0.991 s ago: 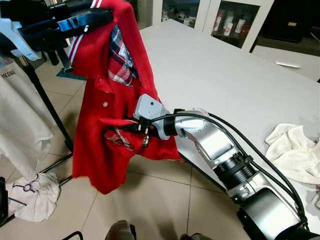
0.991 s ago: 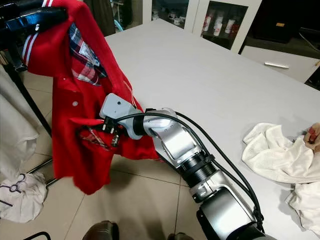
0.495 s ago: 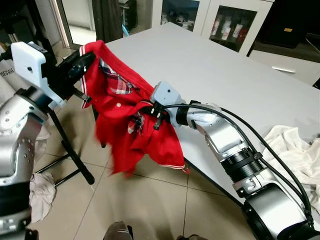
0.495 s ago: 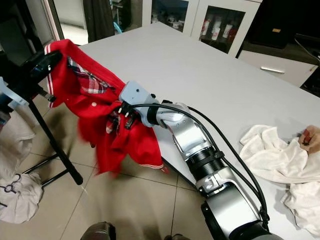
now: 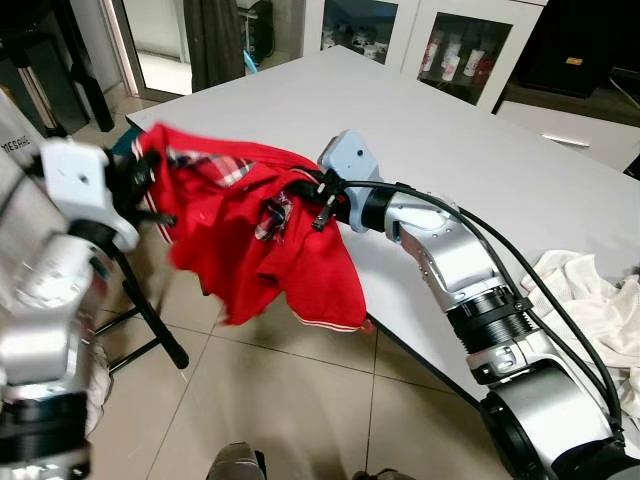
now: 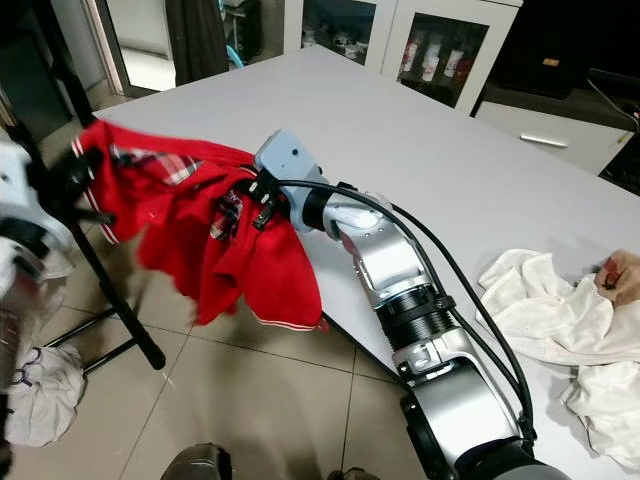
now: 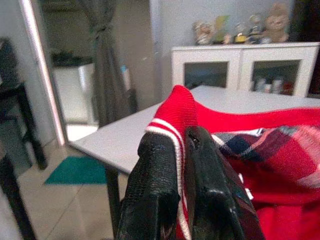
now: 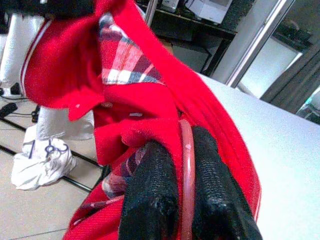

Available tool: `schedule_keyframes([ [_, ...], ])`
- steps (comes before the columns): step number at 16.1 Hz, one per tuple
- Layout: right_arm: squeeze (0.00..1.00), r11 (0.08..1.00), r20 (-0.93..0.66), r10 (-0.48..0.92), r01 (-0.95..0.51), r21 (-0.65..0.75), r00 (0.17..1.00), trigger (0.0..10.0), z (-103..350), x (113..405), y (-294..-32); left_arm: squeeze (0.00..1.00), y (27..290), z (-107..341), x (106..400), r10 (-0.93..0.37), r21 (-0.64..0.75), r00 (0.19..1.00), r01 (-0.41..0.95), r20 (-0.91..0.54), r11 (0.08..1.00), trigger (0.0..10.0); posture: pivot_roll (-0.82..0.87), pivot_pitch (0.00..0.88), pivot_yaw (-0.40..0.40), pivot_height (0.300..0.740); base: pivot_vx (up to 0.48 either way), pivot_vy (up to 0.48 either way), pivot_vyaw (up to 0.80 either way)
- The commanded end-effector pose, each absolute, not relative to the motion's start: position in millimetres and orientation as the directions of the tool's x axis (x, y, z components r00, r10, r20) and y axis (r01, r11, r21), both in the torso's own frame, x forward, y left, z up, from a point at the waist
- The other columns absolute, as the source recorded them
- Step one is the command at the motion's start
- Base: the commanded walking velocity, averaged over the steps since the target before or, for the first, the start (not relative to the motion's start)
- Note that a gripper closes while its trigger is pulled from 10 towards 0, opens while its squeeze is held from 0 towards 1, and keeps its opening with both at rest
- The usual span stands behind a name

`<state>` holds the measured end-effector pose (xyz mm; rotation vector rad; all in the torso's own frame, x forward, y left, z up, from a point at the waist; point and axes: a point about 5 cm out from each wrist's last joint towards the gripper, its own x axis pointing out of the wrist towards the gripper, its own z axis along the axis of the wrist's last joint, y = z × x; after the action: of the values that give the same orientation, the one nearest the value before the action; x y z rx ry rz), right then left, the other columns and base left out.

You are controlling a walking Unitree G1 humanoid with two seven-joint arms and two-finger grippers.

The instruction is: Hang hanger

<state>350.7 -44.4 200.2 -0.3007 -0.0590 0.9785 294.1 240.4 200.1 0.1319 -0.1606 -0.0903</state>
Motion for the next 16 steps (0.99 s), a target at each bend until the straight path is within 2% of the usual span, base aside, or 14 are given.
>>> schedule_keyframes([
  [1,0.0,0.556,0.041,0.814,-0.758,-0.341,0.579,0.0,234,355,-49,0.0,231,195,295,-0.094,0.153,0.984,0.07,0.153,0.986,10.0,0.14,0.018,-0.03,0.74,0.0,0.0,0.0],
  [4,0.0,0.651,0.137,0.746,-0.669,-0.358,0.652,0.0,249,363,-54,0.0,222,187,300,-0.011,0.101,0.984,-0.007,0.18,0.995,10.0,0.14,0.019,-0.031,0.74,0.0,0.0,0.0],
  [16,0.0,0.651,0.137,0.746,-0.669,-0.358,0.652,0.0,249,363,-54,0.0,222,187,300,-0.011,0.101,0.984,-0.007,0.18,0.995,10.0,0.14,0.019,-0.031,0.74,0.0,0.0,0.0],
])
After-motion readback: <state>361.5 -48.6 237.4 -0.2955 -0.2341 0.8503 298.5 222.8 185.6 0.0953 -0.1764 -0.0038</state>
